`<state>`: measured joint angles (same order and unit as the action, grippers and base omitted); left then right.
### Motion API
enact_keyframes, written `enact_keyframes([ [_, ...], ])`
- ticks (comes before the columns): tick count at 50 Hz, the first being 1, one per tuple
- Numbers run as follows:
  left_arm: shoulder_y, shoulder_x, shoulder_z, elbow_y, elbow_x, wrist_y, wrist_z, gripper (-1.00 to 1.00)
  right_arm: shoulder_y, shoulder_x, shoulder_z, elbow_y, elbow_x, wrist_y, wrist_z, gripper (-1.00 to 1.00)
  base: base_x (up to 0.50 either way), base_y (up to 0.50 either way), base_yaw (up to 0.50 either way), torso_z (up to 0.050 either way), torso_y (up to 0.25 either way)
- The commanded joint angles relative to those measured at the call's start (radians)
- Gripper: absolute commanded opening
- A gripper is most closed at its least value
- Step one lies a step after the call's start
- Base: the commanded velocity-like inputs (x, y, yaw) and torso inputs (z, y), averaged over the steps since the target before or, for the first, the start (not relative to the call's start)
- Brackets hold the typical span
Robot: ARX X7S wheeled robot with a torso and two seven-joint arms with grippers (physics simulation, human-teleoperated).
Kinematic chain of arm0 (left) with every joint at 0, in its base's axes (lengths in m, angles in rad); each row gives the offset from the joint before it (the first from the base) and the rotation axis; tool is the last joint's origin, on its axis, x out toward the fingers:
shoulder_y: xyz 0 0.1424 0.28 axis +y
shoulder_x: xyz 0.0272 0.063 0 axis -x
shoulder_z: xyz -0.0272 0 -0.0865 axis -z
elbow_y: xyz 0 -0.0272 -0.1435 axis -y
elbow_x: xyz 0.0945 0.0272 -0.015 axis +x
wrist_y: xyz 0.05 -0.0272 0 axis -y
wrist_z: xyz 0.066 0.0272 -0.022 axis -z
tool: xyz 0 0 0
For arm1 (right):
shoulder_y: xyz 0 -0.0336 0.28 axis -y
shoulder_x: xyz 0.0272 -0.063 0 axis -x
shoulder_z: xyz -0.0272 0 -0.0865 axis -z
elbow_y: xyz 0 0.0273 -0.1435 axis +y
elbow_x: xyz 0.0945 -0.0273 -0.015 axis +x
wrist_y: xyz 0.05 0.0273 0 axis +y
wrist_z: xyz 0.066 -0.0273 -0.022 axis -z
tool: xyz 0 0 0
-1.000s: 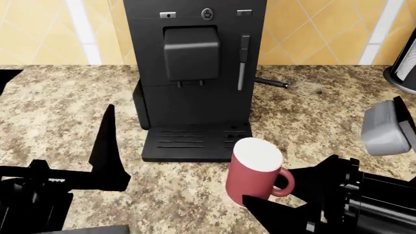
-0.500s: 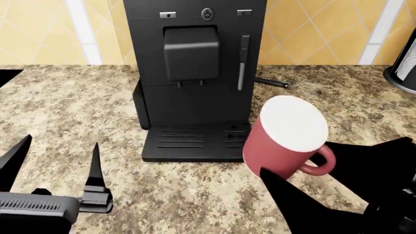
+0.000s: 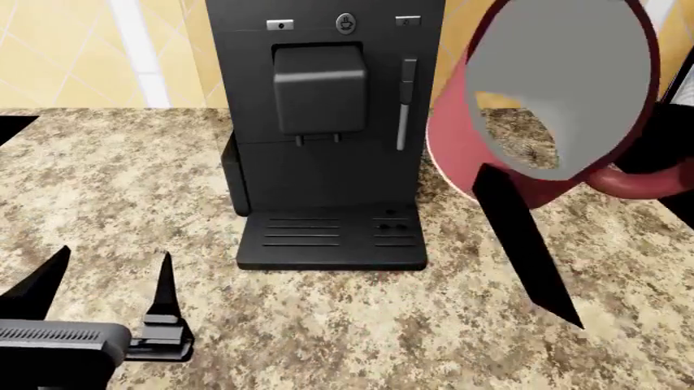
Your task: A wet mug is on the counter and needs to be dried. Pick it up and place it upside down in the open cabinet.
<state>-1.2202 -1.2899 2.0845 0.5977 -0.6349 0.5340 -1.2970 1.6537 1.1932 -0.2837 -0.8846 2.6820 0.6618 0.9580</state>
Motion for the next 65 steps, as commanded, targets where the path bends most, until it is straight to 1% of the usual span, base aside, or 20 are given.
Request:
enact_keyframes([
  [1, 0.016, 0.024, -0.001, -0.019, -0.018, 0.013, 0.008, 1.00, 0.290, -0.115, -0.155, 0.125, 0.050, 0.047, 0.139, -1.00, 0.00, 0.00, 0.00, 0.000, 0.000],
  [18, 0.034, 0.053, -0.005, -0.045, -0.035, 0.022, 0.022, 1.00, 0.427, -0.222, -0.245, 0.342, -0.004, 0.123, 0.192, -1.00, 0.00, 0.00, 0.00, 0.000, 0.000],
  [28, 0.042, 0.064, -0.008, -0.051, -0.039, 0.023, 0.028, 1.00, 0.511, -0.261, -0.270, 0.404, 0.019, 0.137, 0.227, -1.00, 0.00, 0.00, 0.00, 0.000, 0.000],
  [34, 0.045, 0.070, -0.010, -0.050, -0.043, 0.021, 0.033, 1.00, 0.564, -0.293, -0.295, 0.479, 0.007, 0.169, 0.243, -1.00, 0.00, 0.00, 0.00, 0.000, 0.000],
  [50, 0.066, 0.091, -0.017, -0.078, -0.051, 0.043, 0.045, 1.00, 0.676, -0.397, -0.366, 0.740, -0.130, 0.304, 0.274, -1.00, 0.00, 0.00, 0.00, 0.001, 0.000],
  [58, 0.079, 0.099, -0.021, -0.096, -0.051, 0.058, 0.048, 1.00, 0.694, -0.476, -0.337, 0.900, -0.240, 0.396, 0.272, -1.00, 0.00, 0.00, 0.00, 0.000, 0.000],
  [65, 0.097, 0.106, -0.023, -0.107, -0.042, 0.062, 0.034, 1.00, 0.699, -0.568, -0.227, 1.039, -0.379, 0.525, 0.311, -1.00, 0.00, 0.00, 0.00, 0.000, 0.000],
])
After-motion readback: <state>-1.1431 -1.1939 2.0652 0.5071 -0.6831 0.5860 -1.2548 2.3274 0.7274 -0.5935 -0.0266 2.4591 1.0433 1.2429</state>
